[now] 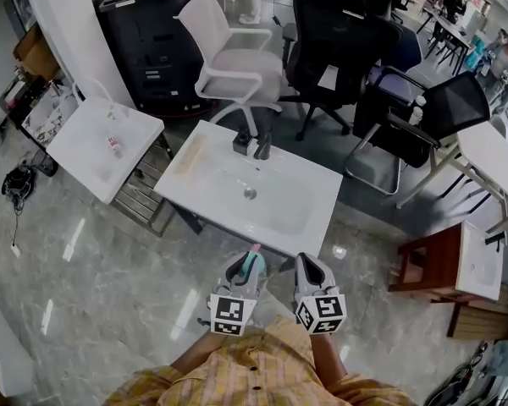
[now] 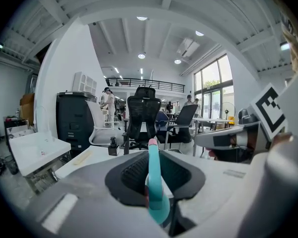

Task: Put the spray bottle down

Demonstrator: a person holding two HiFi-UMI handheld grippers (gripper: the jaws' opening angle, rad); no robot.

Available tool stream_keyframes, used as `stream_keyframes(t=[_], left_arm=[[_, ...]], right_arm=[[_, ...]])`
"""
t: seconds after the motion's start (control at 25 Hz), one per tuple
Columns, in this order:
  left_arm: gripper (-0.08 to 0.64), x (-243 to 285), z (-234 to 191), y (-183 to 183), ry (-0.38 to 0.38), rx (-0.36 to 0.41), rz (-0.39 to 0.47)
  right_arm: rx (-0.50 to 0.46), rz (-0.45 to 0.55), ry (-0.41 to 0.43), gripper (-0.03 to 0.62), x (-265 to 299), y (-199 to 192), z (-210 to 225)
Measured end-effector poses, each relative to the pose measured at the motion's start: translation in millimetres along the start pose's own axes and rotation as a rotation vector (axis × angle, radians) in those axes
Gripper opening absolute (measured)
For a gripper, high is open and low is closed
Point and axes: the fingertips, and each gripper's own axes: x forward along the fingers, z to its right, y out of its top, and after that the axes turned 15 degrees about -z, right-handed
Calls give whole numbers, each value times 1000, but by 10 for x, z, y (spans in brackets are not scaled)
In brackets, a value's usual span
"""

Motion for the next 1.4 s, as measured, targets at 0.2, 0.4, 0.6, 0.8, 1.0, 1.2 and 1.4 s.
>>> stream_keyframes(t=[0.2,0.4,0.6,0.8,1.0,1.2,1.4], left_arm=[[69,192,-112,139,-28,40,14],[69,424,-219,382,-61,94,28],[71,706,-337,582,-92,126,21],[70,994,-400,794,-131,144,21],[71,1256,-401,946,-162,160,13],[70,1523,-433,1089,-177,180,4],[69,1791,-468,1154,-185,188,-14]], right_arm=[[11,18,-23,2,208,117,56],[47,38,-52,2,436,279,223],[68,42,-70,2,670,437,382],[89,56,-104,2,825,629,575],[111,52,-125,2,949,696,730],[132,52,-140,2,1097,777,896],[158,48,-153,2,1241,797,1055]])
